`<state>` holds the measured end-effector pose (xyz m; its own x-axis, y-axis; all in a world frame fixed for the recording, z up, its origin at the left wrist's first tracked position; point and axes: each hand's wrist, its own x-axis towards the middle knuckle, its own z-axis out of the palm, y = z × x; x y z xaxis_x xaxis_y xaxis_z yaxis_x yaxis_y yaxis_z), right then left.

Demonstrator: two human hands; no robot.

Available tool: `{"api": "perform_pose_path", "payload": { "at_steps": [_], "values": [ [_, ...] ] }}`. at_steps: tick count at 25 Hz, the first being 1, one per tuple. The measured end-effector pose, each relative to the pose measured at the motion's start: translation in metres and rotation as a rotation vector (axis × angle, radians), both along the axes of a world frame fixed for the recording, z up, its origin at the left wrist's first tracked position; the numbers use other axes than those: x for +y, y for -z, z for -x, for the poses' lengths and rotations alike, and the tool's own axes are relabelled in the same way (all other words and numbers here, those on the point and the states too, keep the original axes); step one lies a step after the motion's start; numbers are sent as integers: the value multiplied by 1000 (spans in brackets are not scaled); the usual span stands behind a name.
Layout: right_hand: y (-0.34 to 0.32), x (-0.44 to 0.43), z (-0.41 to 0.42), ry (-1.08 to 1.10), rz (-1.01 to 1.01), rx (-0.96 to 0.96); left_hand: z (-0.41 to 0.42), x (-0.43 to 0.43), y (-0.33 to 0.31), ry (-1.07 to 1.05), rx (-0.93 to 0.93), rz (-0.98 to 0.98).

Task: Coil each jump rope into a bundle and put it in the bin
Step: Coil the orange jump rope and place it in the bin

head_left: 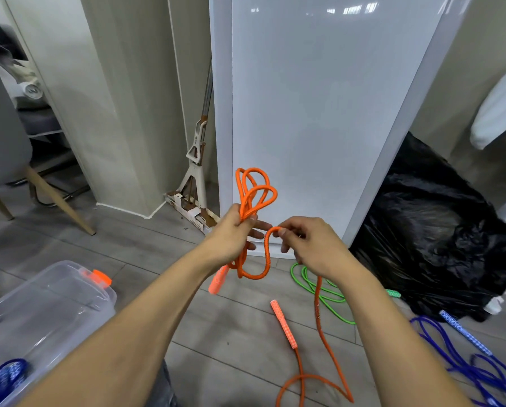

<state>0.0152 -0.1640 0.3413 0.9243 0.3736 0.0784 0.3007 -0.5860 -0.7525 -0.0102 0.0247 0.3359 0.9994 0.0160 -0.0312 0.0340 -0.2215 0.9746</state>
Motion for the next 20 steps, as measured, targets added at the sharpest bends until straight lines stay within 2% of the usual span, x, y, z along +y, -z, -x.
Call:
{"api": "perform_pose_path", "payload": {
  "at_steps": [5,10,12,16,18,20],
  "values": [
    [5,15,7,85,132,-223,4,-12,2,84,104,113],
    [7,20,9,172,247,-410,0,-7,4,141,103,50],
    [5,17,9,194,221,-385,0,-8,7,174,107,40],
    [4,20,9,163,136,-247,1,-9,9,114,126,-12],
    [5,17,6,145,109,-158,-1,-9,6,27,141,116],
    [5,7,0,135,67,-73,-8,-1,3,-187,174,335]
  ]
}}
